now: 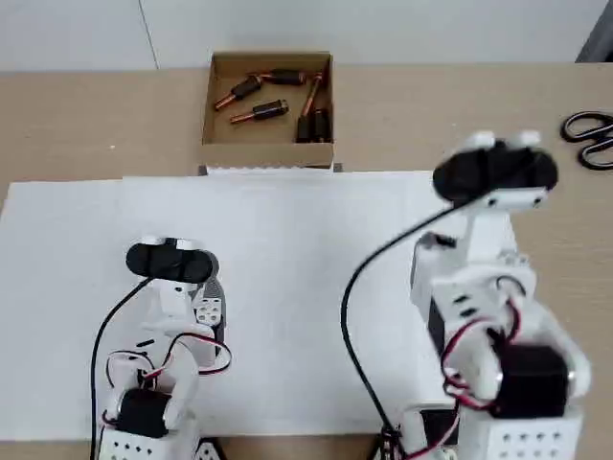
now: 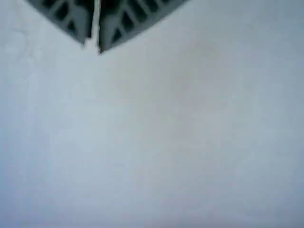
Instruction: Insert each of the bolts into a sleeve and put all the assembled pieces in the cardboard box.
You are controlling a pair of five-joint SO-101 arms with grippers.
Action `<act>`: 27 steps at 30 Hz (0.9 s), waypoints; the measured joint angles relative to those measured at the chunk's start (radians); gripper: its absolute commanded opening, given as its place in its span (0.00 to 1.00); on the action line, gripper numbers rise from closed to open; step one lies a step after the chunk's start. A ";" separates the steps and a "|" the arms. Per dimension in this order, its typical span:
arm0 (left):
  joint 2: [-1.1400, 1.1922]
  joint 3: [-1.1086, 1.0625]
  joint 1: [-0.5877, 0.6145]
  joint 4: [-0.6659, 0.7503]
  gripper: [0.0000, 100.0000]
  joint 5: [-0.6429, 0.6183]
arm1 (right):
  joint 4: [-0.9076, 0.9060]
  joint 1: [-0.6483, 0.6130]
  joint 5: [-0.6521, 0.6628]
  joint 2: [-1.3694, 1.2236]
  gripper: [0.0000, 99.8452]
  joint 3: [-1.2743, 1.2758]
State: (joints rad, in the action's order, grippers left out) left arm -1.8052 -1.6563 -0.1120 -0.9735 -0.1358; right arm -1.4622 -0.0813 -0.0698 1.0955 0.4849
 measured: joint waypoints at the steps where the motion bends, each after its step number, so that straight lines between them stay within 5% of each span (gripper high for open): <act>1: 0.000 0.000 0.000 0.000 0.01 0.000 | 0.025 0.000 0.000 0.058 0.00 0.078; 15: 0.000 0.000 0.000 0.000 0.01 0.000 | 0.120 -0.002 0.038 0.698 0.00 0.839; 27: 0.000 0.000 0.000 0.000 0.01 0.000 | 0.121 0.000 0.051 0.707 0.00 1.046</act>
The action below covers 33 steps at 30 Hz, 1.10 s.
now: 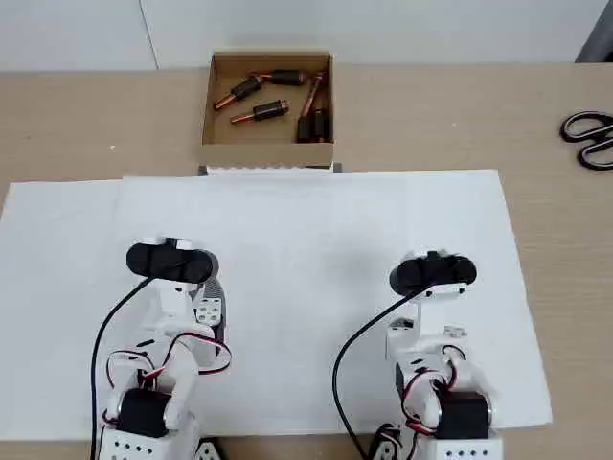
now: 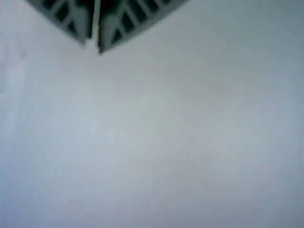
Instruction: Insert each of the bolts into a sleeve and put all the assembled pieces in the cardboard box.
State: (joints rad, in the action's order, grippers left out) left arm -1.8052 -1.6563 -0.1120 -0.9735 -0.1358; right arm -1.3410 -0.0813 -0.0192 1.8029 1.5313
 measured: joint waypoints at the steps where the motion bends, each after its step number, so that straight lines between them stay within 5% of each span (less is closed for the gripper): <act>1: 0.000 0.000 0.000 0.000 0.01 0.000 | 0.000 0.000 0.000 0.000 0.00 0.012; 33: 0.000 0.000 0.000 0.000 0.01 0.000 | 0.011 0.000 0.003 0.002 0.00 0.041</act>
